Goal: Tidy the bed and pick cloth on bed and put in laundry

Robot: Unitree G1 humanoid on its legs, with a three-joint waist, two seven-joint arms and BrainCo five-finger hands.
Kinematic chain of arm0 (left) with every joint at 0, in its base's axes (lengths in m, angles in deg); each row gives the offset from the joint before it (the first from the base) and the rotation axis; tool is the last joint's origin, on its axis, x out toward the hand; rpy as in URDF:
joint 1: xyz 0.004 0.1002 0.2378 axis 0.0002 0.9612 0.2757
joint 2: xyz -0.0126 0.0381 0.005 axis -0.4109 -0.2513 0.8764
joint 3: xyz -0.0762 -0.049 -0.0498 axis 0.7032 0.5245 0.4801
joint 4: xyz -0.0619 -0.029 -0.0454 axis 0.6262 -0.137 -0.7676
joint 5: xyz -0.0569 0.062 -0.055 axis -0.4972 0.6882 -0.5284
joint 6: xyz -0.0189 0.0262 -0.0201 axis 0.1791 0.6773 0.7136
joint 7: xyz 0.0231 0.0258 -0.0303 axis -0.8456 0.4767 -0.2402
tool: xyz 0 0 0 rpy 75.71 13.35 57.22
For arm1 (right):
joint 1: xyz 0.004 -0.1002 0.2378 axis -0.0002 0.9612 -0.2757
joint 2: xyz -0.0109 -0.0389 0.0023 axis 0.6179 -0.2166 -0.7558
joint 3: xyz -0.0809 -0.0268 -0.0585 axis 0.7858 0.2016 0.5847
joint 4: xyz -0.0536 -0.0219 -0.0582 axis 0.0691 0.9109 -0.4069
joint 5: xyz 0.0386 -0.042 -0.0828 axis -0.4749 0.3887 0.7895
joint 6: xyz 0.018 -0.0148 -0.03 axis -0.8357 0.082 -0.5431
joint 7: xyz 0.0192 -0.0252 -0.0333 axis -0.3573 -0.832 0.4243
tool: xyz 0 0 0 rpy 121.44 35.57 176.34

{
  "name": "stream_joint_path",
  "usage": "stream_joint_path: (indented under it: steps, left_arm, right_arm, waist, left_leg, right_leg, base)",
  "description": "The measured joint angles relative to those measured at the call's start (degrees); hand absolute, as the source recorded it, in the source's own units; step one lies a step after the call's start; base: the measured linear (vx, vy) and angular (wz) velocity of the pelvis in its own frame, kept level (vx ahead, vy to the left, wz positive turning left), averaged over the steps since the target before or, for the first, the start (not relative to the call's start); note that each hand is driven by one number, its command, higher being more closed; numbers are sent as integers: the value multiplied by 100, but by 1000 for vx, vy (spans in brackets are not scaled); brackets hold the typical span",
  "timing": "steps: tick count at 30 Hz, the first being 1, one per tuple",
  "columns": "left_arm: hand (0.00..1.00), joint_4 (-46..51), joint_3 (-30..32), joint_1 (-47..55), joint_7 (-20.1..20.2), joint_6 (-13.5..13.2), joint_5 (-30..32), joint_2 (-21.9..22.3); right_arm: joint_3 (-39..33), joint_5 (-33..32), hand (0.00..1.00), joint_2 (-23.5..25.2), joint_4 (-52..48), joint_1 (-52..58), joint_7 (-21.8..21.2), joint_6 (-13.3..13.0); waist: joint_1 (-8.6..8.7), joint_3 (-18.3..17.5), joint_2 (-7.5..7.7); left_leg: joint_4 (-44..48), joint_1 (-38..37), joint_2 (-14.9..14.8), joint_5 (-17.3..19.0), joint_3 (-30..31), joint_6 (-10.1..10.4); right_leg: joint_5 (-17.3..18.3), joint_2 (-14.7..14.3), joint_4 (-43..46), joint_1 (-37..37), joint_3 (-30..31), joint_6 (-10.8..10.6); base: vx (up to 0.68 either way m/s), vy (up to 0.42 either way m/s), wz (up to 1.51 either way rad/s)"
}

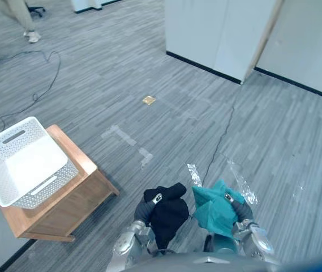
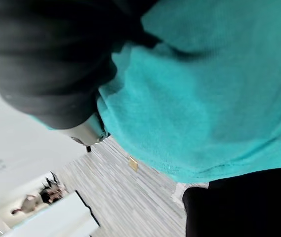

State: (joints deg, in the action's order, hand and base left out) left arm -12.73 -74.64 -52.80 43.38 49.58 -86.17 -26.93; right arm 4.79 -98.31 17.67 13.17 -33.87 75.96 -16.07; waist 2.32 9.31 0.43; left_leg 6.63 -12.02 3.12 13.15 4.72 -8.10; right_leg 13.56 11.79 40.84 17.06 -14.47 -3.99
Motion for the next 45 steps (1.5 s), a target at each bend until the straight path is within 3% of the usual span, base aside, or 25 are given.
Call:
stream_joint_path:
  steps: [1, 2, 4, 5, 6, 9, 11, 14, 17, 19, 21, 22, 23, 24, 26, 27, 28, 29, 30, 31, 32, 35, 39, 41, 45]
  left_arm:
    - [100, 17, 0, 12, 10, -1, 4, 8]
    - [100, 26, 9, 40, 21, -15, 7, 44]
    - [100, 67, 53, 122, 23, -61, 7, 42]
    - [100, 15, 61, 164, 34, -70, 13, 117]
    - [100, 90, 34, 227, 77, -118, 15, 145]
    - [100, 168, 104, 312, 187, -269, -4, 301]
    - [100, 345, 307, 546, 286, -356, -8, 305]
    - [100, 484, 546, 861, 387, -388, -135, 371]
    - [100, 474, 661, 1045, 560, -392, -185, 488]
    - [100, 473, 671, 1061, 565, -395, -184, 508]
    - [100, 475, 671, 1052, 558, -399, -185, 517]
    - [100, 471, 661, 993, 551, -400, -186, 532]
    - [100, 474, 661, 956, 533, -402, -187, 551]
    - [100, 447, 680, 911, 496, -402, -210, 495]
    - [100, 470, 706, 829, 384, -399, -238, 452]
    - [100, 469, 762, 663, 368, -401, -255, 430]
    - [100, 454, 795, 604, 362, -424, -279, 415]
    - [100, 372, 702, 620, 365, -432, -277, 407]
    - [100, 254, 638, 692, 397, -457, -276, 381]
    - [100, 119, 663, 674, 389, -452, -274, 352]
    - [100, 22, 665, 655, 387, -444, -271, 373]
    - [100, 53, 696, 770, 346, -460, -267, 332]
    - [100, 84, 654, 776, 97, -533, -201, 222]
    - [100, 88, 651, 698, -68, -543, -201, 130]
    - [100, 356, 623, 400, -382, -582, -170, 21]
  right_arm:
    - [16, -41, 100, 18, -136, 79, 6, -2]
    - [35, -156, 100, 111, -493, 268, -11, -112]
    - [35, -208, 100, 209, -609, 391, -40, -256]
    - [21, -207, 100, 206, -631, 406, -150, -427]
    - [13, -208, 100, 200, -739, 444, -197, -524]
    - [117, -209, 100, 174, -1240, 673, -254, -604]
    - [284, -217, 100, 182, -1273, 521, -273, -643]
    - [415, -204, 100, 130, -1327, 344, -303, -459]
    - [204, 581, 100, -76, -917, 132, 27, -213]
    - [5, 602, 100, -307, -493, -38, 92, -182]
    - [-7, 602, 100, -344, -400, -147, 104, -177]
    - [-18, 305, 100, -325, -60, -243, -314, -1072]
    - [-37, 205, 100, -297, -73, -255, -492, -1492]
    - [-30, 197, 100, -221, -134, -337, -575, -1808]
    - [154, 214, 100, -203, -576, -492, -526, -2000]
    - [189, 235, 100, -183, -680, -708, -435, -2026]
    - [240, 285, 100, -122, -673, -908, -345, -1996]
    - [230, 325, 100, -123, -792, -965, -197, -1956]
    - [217, 326, 100, -120, -808, -905, -91, -1913]
    - [210, 326, 100, -70, -742, -920, -13, -1836]
    - [197, 330, 100, -112, -731, -953, 37, -1668]
    - [239, 335, 100, -81, -868, -892, 43, -1248]
    - [283, 443, 100, -115, -1412, -592, -45, -1098]
    - [342, 444, 100, -121, -1517, -446, -65, -1099]
    - [466, 554, 100, -130, -1540, 244, -28, -1110]
  waist:
    - [1, 11, -18]
    - [-23, 23, -44]
    - [-24, -27, 26]
    - [-64, -32, -238]
    - [-125, 14, -288]
    - [-7, -36, -181]
    - [-28, -108, -166]
    - [-85, -101, -322]
    - [-301, -63, -307]
    - [-429, -48, -283]
    - [-467, -47, -249]
    - [-474, -22, -244]
    - [-483, -5, -288]
    - [-539, 43, -150]
    - [-452, -8, -46]
    - [-456, 81, 34]
    - [-572, 141, 49]
    - [-603, 87, 47]
    - [-607, -36, 13]
    - [-598, -124, 125]
    - [-622, -186, 114]
    - [-619, -185, 41]
    - [-486, -143, -106]
    - [-380, -147, -87]
    - [-168, -128, -22]
  left_leg:
    - [83, -60, -73, 105, 68, 65]
    - [358, -156, -283, 455, 108, 276]
    - [617, -138, -413, 761, 158, 518]
    - [724, -190, -719, 895, 157, 698]
    - [771, -191, -828, 743, 33, 863]
    - [1191, -295, -889, 365, 86, 850]
    - [2158, -12, -1043, 364, 158, 851]
    - [4685, 1352, -1527, -1064, 124, 1298]
    - [5605, 2211, -1726, -424, -521, 1088]
    - [4469, 2500, -1308, 97, -1160, 1136]
    - [3219, 2490, -927, 129, -1533, 1146]
    - [2114, 2491, -582, -123, -1821, 1044]
    - [1238, 2421, -375, -670, -1993, 878]
    - [450, 2148, -158, -1253, -2178, 181]
    - [173, 2001, 11, -1420, -2296, 19]
    - [1179, 2456, -180, -1157, -2400, -191]
    - [1696, 2749, -257, -891, -2700, 0]
    - [1011, 2616, -171, -1339, -2852, 78]
    - [767, 2429, -108, -1084, -2979, -417]
    - [668, 2298, 72, -985, -2914, -381]
    - [664, 2203, 120, -835, -2858, -467]
    - [438, 1646, 179, -650, -2608, -436]
    - [94, 817, 199, -467, -2144, -134]
    - [-2, 698, 214, -433, -1903, -77]
    - [-25, 506, 126, -241, -564, 202]
  right_leg:
    - [-85, -32, -580, 22, 3, -84]
    - [-645, -186, -1987, 31, 205, -110]
    - [-1535, -292, -2599, -79, 425, -155]
    - [-1683, -574, -2615, -288, 283, 94]
    - [-1440, -565, -2290, -243, 267, 228]
    - [-516, -335, -925, -169, 393, 319]
    - [132, -420, -974, -526, 252, 326]
    - [445, -787, -1422, -1187, -192, 443]
    - [418, -851, -2207, -2114, -522, 602]
    - [334, -752, -2829, -2782, -850, 512]
    - [308, -653, -3060, -2992, -942, 467]
    - [290, -614, -3148, -3094, -999, 418]
    - [290, -624, -3164, -3151, -1026, 383]
    - [279, -530, -3197, -3261, -979, 276]
    - [-19, -443, -3359, -3380, -958, -160]
    - [-267, -525, -3515, -3496, -918, -183]
    - [-392, -576, -3554, -3593, -861, -247]
    - [-443, -620, -3549, -3794, -878, -334]
    - [-448, -704, -3518, -3969, -871, -349]
    - [-453, -592, -3382, -4019, -915, -357]
    - [-588, -484, -2851, -3855, -901, -568]
    - [-1278, -6, -313, -3001, -774, -652]
    - [-594, 622, 1941, -1753, -863, -246]
    - [-269, 604, 1780, -1260, -797, -296]
    - [137, 205, -779, -456, -409, -66]
  base:
    - [612, -297, 111]
    - [510, -267, 78]
    - [519, -335, 59]
    - [510, -346, 48]
    - [472, -314, 49]
    - [417, -273, 95]
    - [385, -289, 48]
    - [284, -236, 50]
    - [329, -180, 55]
    - [427, -85, 56]
    - [355, -6, 34]
    - [354, 21, 35]
    - [534, 44, 32]
    - [427, 38, 41]
    - [471, 44, 62]
    - [384, 47, 51]
    - [294, 57, 45]
    - [203, 104, 44]
    - [242, 104, 73]
    - [320, 75, 70]
    - [403, 43, 59]
    - [450, 64, 33]
    - [332, 49, 37]
    - [212, -49, 82]
    - [286, -211, 148]
